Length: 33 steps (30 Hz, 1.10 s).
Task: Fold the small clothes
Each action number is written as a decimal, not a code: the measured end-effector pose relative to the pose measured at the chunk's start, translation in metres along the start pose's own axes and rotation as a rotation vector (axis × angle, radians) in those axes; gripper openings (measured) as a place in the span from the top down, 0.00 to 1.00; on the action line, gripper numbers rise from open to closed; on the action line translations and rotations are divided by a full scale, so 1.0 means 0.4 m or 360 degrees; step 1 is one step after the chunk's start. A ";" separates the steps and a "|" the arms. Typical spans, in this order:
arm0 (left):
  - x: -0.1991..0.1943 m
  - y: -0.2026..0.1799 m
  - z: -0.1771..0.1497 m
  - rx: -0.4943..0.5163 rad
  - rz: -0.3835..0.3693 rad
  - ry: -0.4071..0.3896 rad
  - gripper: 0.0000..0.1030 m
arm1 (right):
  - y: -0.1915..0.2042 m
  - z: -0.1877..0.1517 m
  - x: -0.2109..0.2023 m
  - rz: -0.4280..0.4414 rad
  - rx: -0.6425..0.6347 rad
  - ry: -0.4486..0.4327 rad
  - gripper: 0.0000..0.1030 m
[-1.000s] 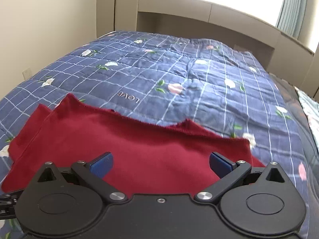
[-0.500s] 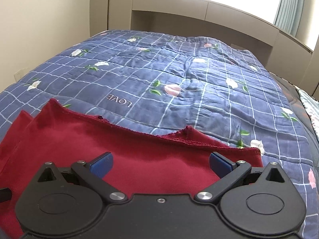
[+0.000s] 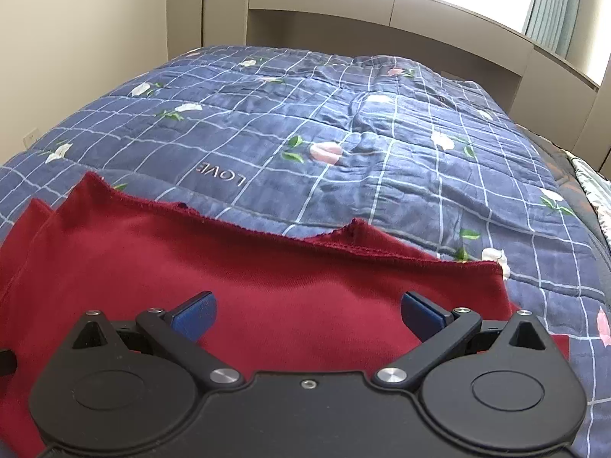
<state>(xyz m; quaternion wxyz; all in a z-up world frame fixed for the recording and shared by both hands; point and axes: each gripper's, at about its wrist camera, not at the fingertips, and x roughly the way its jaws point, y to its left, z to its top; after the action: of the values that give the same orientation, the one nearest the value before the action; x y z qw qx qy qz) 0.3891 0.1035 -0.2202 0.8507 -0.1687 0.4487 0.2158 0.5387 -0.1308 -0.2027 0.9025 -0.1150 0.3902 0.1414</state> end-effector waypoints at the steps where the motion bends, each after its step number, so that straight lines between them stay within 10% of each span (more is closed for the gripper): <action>1: 0.000 0.000 0.000 -0.0001 0.0000 0.0000 0.00 | 0.001 -0.003 0.001 0.0002 -0.0002 0.0006 0.01; 33: 0.013 -0.001 0.005 -0.0007 0.0009 0.0053 0.00 | 0.092 -0.299 -0.174 0.0025 -0.0260 -0.0185 0.01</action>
<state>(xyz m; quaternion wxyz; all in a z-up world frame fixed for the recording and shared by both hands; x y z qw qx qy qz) 0.3935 0.1051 -0.2232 0.8422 -0.1731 0.4626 0.2163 0.4003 -0.1461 -0.2349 0.9102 -0.1768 0.3251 0.1862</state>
